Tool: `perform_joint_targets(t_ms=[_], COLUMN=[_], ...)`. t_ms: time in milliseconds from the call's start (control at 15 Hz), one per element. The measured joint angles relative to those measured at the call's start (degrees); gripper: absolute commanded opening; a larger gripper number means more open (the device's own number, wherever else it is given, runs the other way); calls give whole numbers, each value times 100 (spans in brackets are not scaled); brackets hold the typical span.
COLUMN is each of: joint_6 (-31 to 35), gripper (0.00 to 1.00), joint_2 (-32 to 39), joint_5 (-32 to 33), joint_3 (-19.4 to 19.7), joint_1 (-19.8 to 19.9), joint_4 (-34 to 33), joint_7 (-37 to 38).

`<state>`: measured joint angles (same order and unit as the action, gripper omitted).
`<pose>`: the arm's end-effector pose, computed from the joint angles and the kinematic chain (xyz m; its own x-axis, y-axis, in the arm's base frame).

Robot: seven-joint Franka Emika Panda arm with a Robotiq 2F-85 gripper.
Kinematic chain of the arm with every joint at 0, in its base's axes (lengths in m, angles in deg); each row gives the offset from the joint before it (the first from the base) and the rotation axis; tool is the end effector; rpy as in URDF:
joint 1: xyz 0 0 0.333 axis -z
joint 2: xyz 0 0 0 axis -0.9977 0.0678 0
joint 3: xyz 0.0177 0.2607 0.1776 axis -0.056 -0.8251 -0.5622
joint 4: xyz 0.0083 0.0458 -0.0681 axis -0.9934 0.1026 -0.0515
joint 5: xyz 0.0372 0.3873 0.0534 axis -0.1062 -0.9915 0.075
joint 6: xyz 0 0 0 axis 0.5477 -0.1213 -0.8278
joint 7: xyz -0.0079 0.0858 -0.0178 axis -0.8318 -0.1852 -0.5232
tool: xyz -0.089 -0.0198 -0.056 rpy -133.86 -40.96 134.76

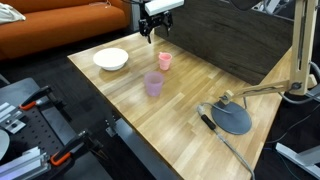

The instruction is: Flip the switch of the desk lamp. Pick up the light pink cup from the table and pour some of its water in the white dish.

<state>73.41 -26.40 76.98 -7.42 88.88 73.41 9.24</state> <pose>0.6332 0.0169 0.2269 0.3456 0.9368 -0.0547 0.9228 -0.3287 0.2011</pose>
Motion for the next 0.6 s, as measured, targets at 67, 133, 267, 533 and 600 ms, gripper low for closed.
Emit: perform_joint_targets(t_ms=[67, 133, 267, 533, 600], joint_6=[-1, -2, -5, -40, -64], gripper=[100, 100, 100, 100, 100], joint_2=[66, 134, 238, 450, 514], joint_5=[0, 0, 0, 6, 7], joint_3=[0, 0, 0, 43, 78], joint_1=[-8, -17, -33, -38, -37], joint_4=[-31, -66, -124, -297, -373], joint_7=[-2, -2, -2, -2, -2])
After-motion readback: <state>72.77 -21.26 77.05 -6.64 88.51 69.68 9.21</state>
